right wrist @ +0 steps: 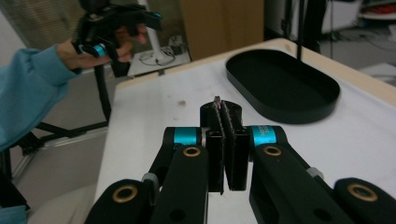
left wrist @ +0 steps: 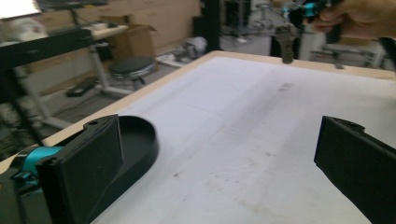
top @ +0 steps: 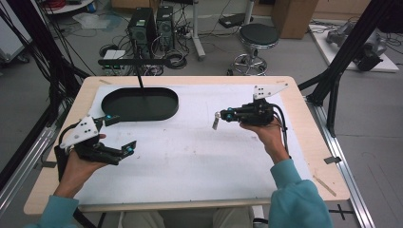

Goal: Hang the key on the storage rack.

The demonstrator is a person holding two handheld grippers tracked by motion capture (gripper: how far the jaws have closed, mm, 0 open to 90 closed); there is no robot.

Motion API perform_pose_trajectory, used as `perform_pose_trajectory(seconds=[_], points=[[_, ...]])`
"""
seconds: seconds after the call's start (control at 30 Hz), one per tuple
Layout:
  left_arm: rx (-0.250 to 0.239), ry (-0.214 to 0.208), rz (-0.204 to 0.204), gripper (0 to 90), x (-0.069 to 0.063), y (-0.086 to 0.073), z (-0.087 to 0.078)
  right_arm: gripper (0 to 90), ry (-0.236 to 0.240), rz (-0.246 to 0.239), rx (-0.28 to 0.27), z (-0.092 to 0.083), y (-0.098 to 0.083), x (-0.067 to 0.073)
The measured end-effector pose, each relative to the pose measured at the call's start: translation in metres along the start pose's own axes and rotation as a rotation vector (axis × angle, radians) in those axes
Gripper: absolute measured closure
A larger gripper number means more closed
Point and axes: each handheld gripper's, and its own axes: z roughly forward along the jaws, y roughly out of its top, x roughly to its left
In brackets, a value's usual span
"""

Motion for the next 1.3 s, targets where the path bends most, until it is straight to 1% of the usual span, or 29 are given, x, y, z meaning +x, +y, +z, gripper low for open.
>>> perform_pose_trajectory(seconds=[0.03, 0.07, 0.13, 0.17, 0.2, 0.23, 0.27, 0.3, 0.33, 0.37, 0.43, 0.47, 0.5, 0.53, 0.57, 0.6, 0.63, 0.67, 0.7, 0.73, 0.8, 0.83, 0.87, 0.9, 0.97, 1.17, 1.27, 1.3], points=[[0.020, -0.043, -0.001, 1.7, 0.001, 0.010, 0.008, 89.1, 0.007, -0.017, -0.003, 0.003, 0.003, 0.004], [0.020, -0.043, -0.001, 1.7, 0.001, 0.010, 0.008, 89.1, 0.014, -0.039, -0.016, 0.006, 0.005, 0.006], [0.031, -0.075, -0.006, 1.7, 0.002, 0.018, 0.015, 89.1, 0.034, -0.057, -0.021, 0.012, 0.009, 0.012], [0.038, -0.101, -0.013, 1.7, 0.004, 0.026, 0.022, 89.1, 0.044, -0.055, -0.023, 0.015, 0.010, 0.015], [0.038, -0.101, -0.013, 1.7, 0.004, 0.026, 0.022, 89.1, 0.044, -0.055, -0.023, 0.015, 0.010, 0.015], [0.042, -0.113, -0.021, 1.7, 0.005, 0.029, 0.025, 89.1, 0.049, -0.099, -0.030, 0.022, 0.014, 0.017], [0.047, -0.119, -0.022, 1.7, 0.006, 0.033, 0.028, 89.1, 0.068, -0.095, -0.025, 0.026, 0.015, 0.019], [0.051, -0.130, -0.023, 1.7, 0.007, 0.037, 0.031, 89.1, 0.071, -0.104, -0.020, 0.029, 0.016, 0.021], [0.052, -0.146, -0.026, 1.7, 0.008, 0.040, 0.034, 89.0, 0.082, -0.099, -0.011, 0.032, 0.017, 0.023], [0.056, -0.156, -0.028, 1.7, 0.009, 0.043, 0.037, 89.0, 0.082, -0.099, -0.011, 0.032, 0.017, 0.023], [0.063, -0.178, -0.027, 1.7, 0.010, 0.048, 0.044, 89.0, 0.098, -0.114, -0.003, 0.041, 0.020, 0.025], [0.067, -0.189, -0.027, 1.7, 0.010, 0.050, 0.047, 89.1, 0.103, -0.111, -0.003, 0.044, 0.020, 0.027], [0.071, -0.213, -0.022, 1.7, 0.011, 0.055, 0.053, 89.0, 0.107, -0.117, -0.004, 0.047, 0.021, 0.027], [0.071, -0.213, -0.022, 1.7, 0.011, 0.055, 0.053, 89.0, 0.115, -0.124, -0.007, 0.051, 0.022, 0.028], [0.076, -0.223, -0.017, 1.8, 0.011, 0.057, 0.056, 89.0, 0.119, -0.122, -0.001, 0.053, 0.022, 0.029], [0.084, -0.243, -0.012, 1.8, 0.011, 0.061, 0.062, 89.0, 0.124, -0.124, 0.000, 0.056, 0.023, 0.030], [0.084, -0.243, -0.012, 1.9, 0.011, 0.061, 0.062, 89.0, 0.130, -0.130, 0.006, 0.059, 0.024, 0.031], [0.087, -0.254, -0.019, 3.1, 0.010, 0.062, 0.064, 89.0, 0.130, -0.139, 0.009, 0.061, 0.024, 0.032], [0.093, -0.266, -0.010, 3.1, 0.010, 0.064, 0.067, 89.0, 0.130, -0.139, 0.009, 0.061, 0.024, 0.032], [0.100, -0.276, -0.004, 5.2, 0.010, 0.066, 0.069, 89.0, 0.140, -0.143, 0.017, 0.066, 0.024, 0.033], [0.111, -0.294, -0.001, 6.0, 0.009, 0.069, 0.073, 89.0, 0.145, -0.138, 0.015, 0.068, 0.024, 0.034], [0.115, -0.304, 0.004, 6.5, 0.007, 0.071, 0.076, 89.0, 0.150, -0.143, 0.014, 0.069, 0.024, 0.034], [0.117, -0.315, 0.015, 7.9, 0.006, 0.073, 0.078, 88.9, 0.159, -0.140, 0.011, 0.072, 0.024, 0.036], [0.118, -0.330, 0.022, 9.6, 0.006, 0.074, 0.080, 89.0, 0.162, -0.145, 0.012, 0.073, 0.024, 0.036], [0.108, -0.366, 0.022, 11.0, 0.004, 0.076, 0.084, 88.9, 0.164, -0.148, 0.016, 0.075, 0.025, 0.037], [0.138, -0.389, 0.030, 13.1, 0.001, 0.074, 0.089, 88.9, 0.173, -0.147, 0.015, 0.078, 0.026, 0.037], [0.141, -0.406, 0.021, 15.1, 0.001, 0.075, 0.090, 88.9, 0.180, -0.143, 0.015, 0.079, 0.027, 0.037], [0.159, -0.412, 0.032, 15.2, 0.001, 0.078, 0.091, 88.9, 0.181, -0.143, 0.010, 0.080, 0.028, 0.037]])
